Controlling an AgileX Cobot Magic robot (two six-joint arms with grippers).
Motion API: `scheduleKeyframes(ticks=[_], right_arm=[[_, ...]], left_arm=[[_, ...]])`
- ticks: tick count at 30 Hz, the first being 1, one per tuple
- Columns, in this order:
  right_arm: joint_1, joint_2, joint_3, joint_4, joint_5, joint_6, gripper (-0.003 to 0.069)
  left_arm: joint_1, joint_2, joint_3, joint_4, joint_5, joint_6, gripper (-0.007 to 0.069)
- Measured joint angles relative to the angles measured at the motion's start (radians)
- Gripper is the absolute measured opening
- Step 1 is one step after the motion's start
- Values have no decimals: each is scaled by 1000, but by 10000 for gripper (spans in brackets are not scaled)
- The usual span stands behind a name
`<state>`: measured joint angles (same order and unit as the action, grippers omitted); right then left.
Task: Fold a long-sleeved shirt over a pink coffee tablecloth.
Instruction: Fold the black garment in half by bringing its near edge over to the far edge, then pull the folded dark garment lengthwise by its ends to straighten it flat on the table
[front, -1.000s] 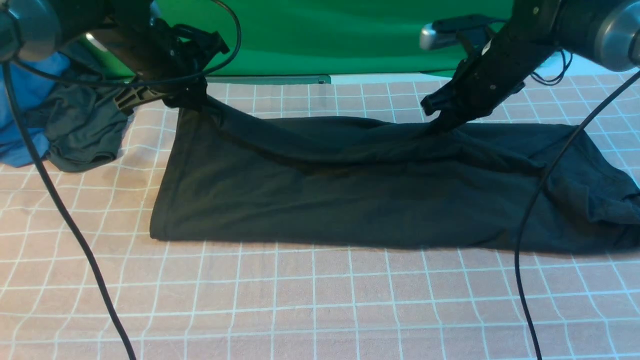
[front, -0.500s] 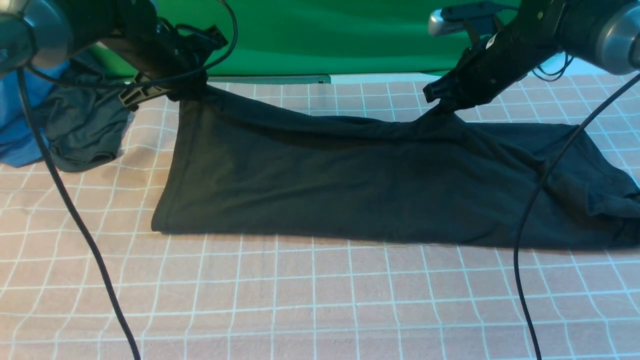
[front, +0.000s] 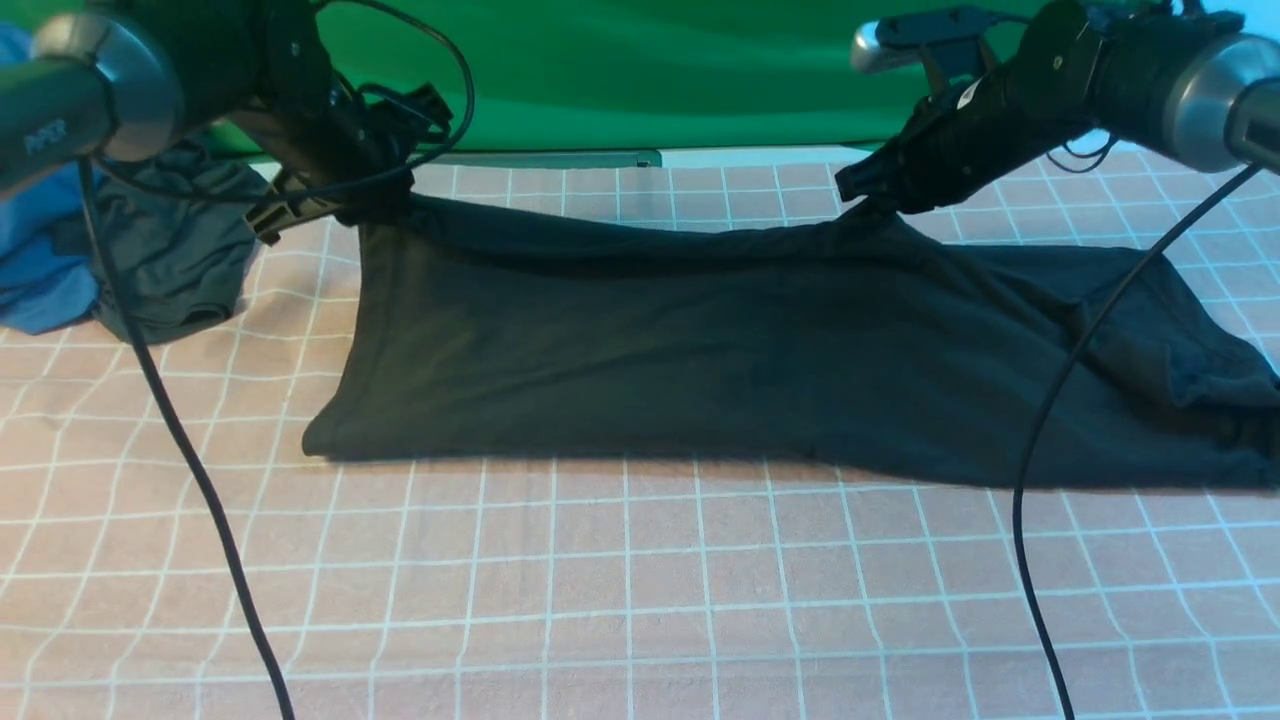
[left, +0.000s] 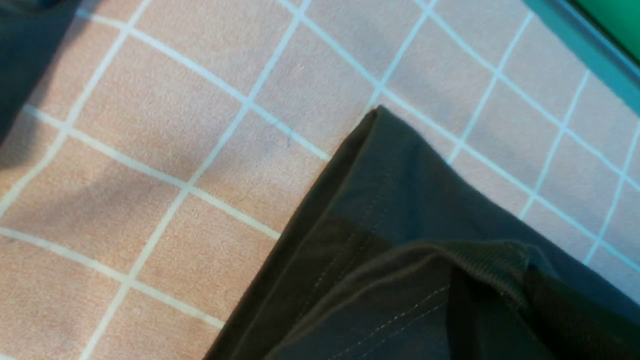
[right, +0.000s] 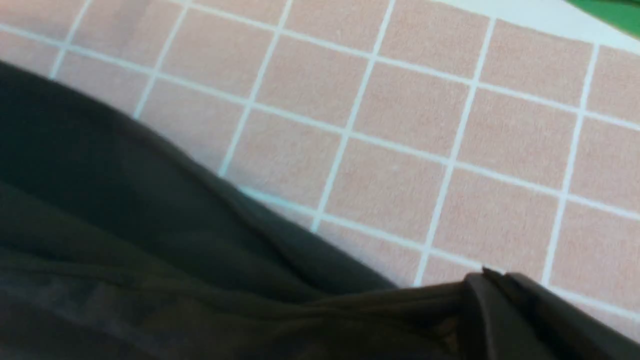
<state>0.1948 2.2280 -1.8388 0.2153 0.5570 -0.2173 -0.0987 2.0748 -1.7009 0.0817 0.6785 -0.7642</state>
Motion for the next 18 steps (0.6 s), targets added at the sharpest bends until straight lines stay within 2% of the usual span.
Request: scheduleKeyframes(ticks=[4,7,11,13,15,16,18], right_arm=[[0,5,0,0,-83,0,102],[0,5,0,-3,-110,0,171],[0,-18,-18,-4,32,-25,219],[0,-51,-29,-5,153,-46,186],[0,-71,-31,-4,206,-58,156],[0,-98,-35,-3,266,-75,100],[0,-126,-40,-1,317,-89,50]], left_arm=[[0,10,0,10,-45,-1,108],[0,11,-6,20,-62,-3,185],[0,6,-35,34,23,5,269],[0,-5,-47,5,90,62,262],[-3,-15,-50,-44,128,129,243],[-15,-25,-54,-115,163,212,199],[-48,-32,-58,-208,181,301,120]])
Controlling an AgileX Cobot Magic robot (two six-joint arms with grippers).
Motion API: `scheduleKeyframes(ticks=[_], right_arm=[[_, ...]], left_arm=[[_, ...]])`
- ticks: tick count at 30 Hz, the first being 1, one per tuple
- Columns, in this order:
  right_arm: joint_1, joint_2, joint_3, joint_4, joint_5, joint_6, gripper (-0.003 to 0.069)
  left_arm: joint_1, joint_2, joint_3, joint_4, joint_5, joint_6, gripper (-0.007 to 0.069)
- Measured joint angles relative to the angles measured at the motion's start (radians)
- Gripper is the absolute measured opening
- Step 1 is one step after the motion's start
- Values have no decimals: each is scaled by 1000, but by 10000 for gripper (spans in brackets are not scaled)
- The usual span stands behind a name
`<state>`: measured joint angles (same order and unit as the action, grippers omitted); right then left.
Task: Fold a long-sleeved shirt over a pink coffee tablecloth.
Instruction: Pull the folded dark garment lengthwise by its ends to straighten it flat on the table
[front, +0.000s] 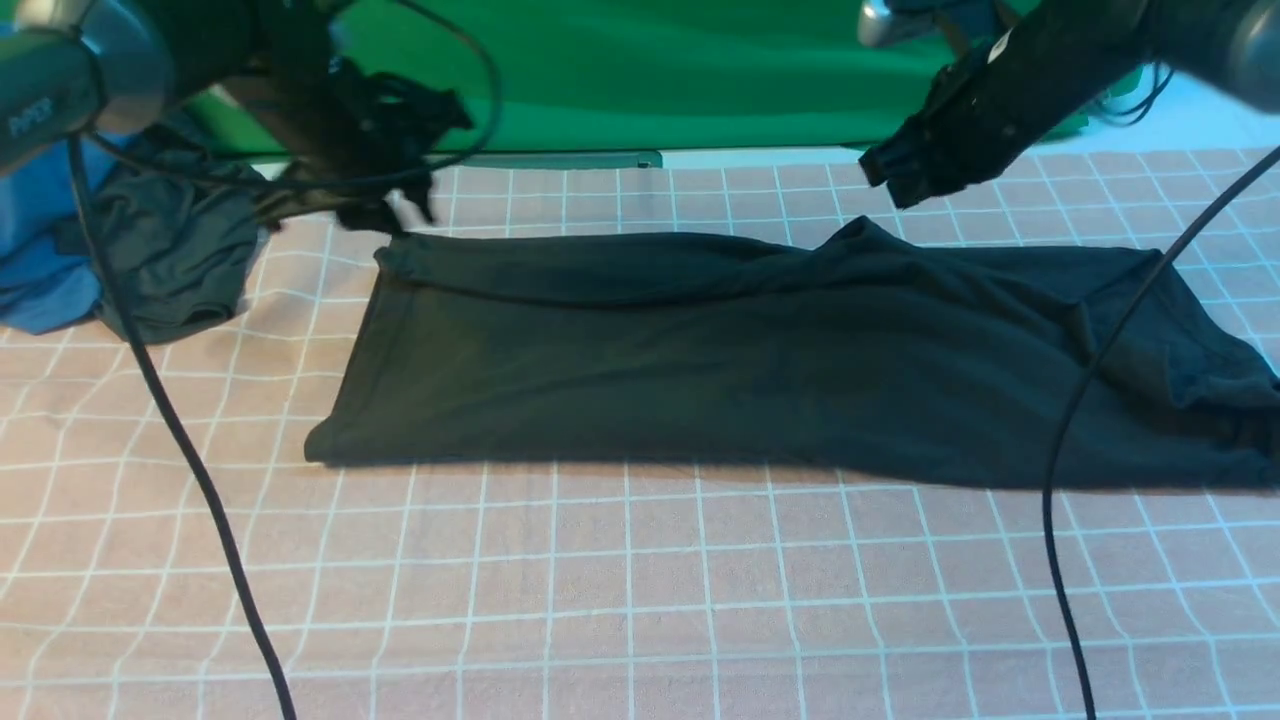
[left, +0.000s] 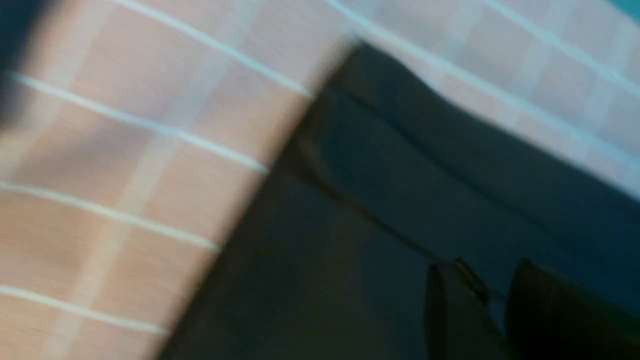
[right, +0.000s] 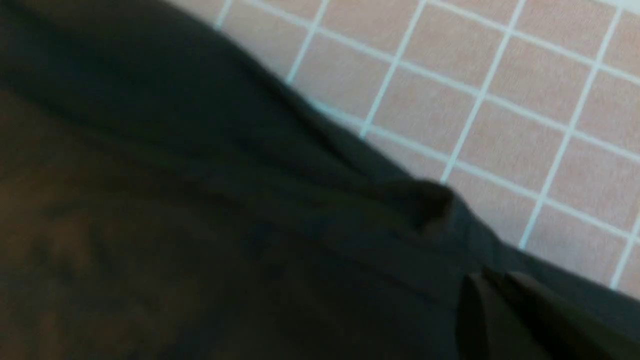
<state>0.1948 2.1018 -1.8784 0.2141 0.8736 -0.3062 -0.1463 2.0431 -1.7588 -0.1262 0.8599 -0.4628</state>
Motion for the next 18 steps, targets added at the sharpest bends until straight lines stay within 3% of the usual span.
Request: scheduleKeyframes(ticks=[3,8,18], right_arm=[[0,-10,-2,1,31,-16,38],[-2,-6,-1,0,42,-20,37],[-2,-6,-1,0,42,-22,37]], left_arm=[[-96,6,-1,-88,-14,81,31],[-251,77,-13,-130,-128,110,11],[-288,278,-141,-150,-208,125,11]])
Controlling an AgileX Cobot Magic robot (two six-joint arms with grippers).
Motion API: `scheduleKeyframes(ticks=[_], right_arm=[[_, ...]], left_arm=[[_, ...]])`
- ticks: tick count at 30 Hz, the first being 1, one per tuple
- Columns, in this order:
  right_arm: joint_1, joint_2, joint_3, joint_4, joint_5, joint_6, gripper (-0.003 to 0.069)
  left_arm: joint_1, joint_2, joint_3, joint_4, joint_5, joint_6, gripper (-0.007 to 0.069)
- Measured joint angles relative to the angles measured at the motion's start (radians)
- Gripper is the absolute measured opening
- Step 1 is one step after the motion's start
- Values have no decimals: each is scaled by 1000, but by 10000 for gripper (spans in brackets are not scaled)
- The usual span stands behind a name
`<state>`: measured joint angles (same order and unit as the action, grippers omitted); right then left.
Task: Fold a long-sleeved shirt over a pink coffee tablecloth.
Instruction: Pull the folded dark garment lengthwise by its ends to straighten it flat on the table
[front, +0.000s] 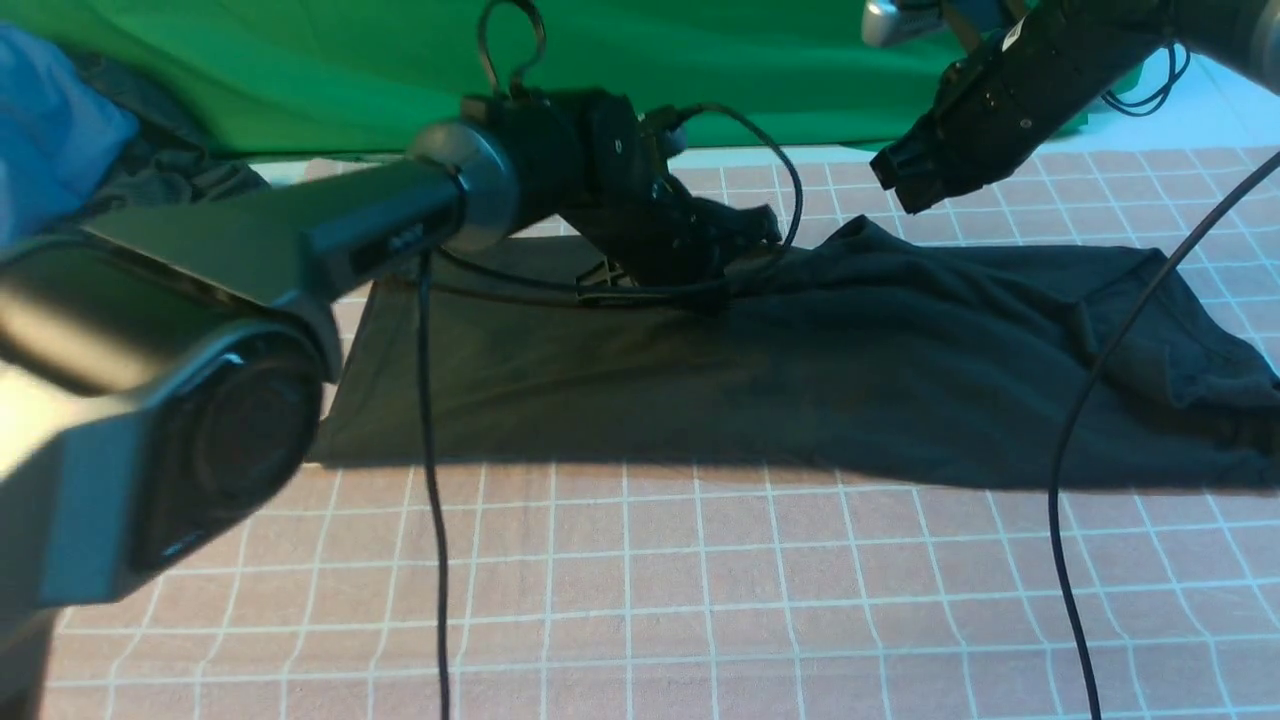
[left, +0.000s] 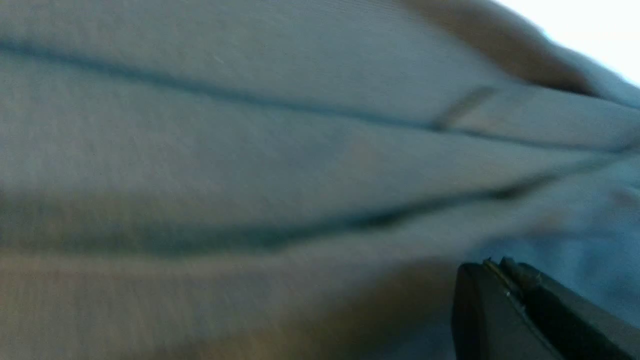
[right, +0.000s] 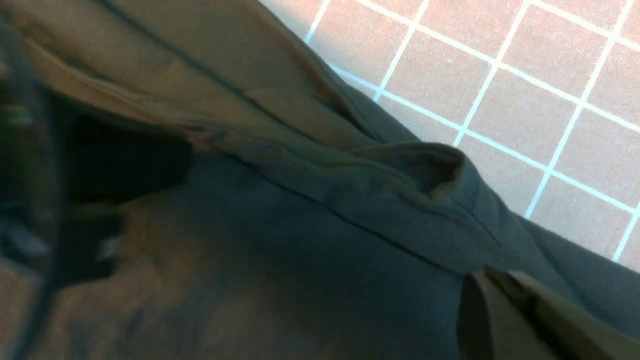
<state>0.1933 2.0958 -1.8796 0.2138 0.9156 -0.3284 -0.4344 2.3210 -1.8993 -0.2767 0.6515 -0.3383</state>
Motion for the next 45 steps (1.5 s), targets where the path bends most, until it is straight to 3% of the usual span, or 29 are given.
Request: scheduleKeyframes(ticks=[5,14,20,26,37,42,45], right_arm=[[0,0,0,0,0,-1,37],[0,0,0,1,13,-2,37],[0,0,0,0,68,-17,37],[0,10,0,-1,104,-17,37],[0,168,0,-5,-91,-18,37],[-8,185,-5,-152,-287,32,37],[-32,173,-62,-200,-218,85,37]], left_arm=[[2,47,-38,34,-31,8,13],[73,75,-40,124,-260,-80,13],[155,33,-61,89,-99,-93,13],[183,-93,-71,87,65,-5,13],[177,-154,26,56,175,68,13],[177,-153,45,30,171,76,13],[177,-153,45,0,194,103,13]])
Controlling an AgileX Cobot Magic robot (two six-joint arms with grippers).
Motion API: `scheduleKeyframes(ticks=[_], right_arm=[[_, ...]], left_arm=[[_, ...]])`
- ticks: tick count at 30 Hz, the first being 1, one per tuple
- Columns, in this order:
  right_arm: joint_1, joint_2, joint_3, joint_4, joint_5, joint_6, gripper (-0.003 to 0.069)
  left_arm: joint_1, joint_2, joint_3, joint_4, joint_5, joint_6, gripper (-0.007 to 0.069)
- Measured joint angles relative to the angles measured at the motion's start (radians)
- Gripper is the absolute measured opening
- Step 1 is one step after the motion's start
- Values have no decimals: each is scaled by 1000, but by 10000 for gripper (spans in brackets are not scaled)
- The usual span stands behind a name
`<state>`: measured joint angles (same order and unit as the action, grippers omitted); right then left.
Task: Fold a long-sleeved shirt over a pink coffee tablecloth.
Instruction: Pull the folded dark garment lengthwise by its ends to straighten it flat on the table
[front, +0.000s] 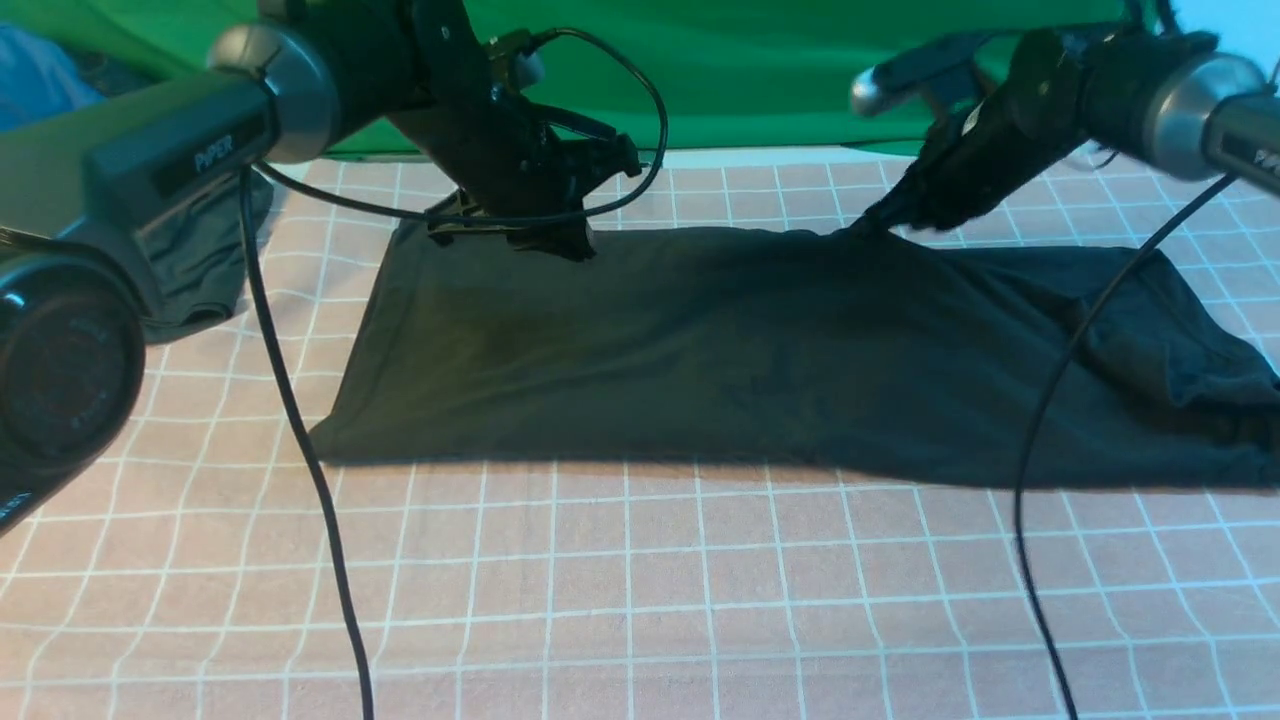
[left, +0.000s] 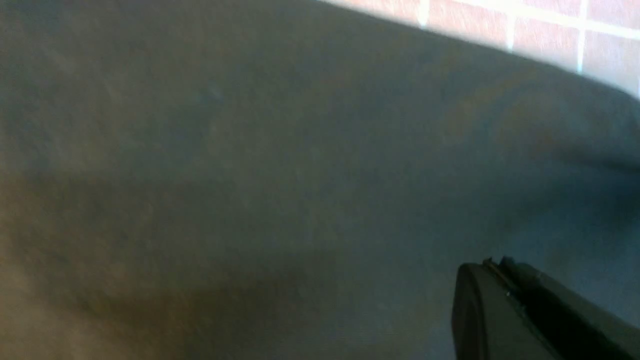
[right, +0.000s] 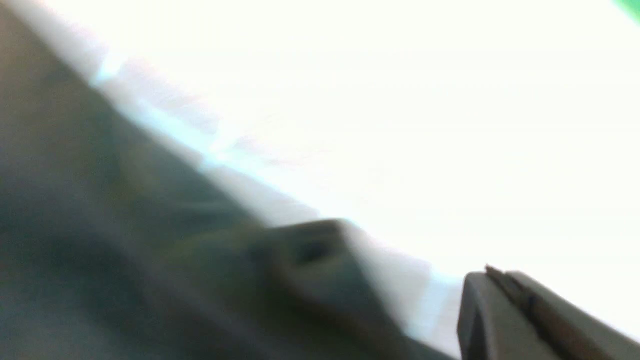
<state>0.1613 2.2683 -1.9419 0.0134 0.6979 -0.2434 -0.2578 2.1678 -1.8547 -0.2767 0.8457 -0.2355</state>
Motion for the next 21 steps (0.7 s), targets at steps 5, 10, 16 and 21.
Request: scheduleKeyframes(ticks=[5,10,16,21], right_arm=[[-26,-88,-91,-20,334,-14,37],[-93,-246,-59,-13,497,91,38],[-200,-302,137,-13,515,142,167],[-243,-283,249,30,510,143,356]], left_arm=[[0,0,0,-34,30,33,13],[0,-8,0,-32,84,59,13],[0,-72,40,-13,129,68,13],[-2,-183,157,-8,61,79,13]])
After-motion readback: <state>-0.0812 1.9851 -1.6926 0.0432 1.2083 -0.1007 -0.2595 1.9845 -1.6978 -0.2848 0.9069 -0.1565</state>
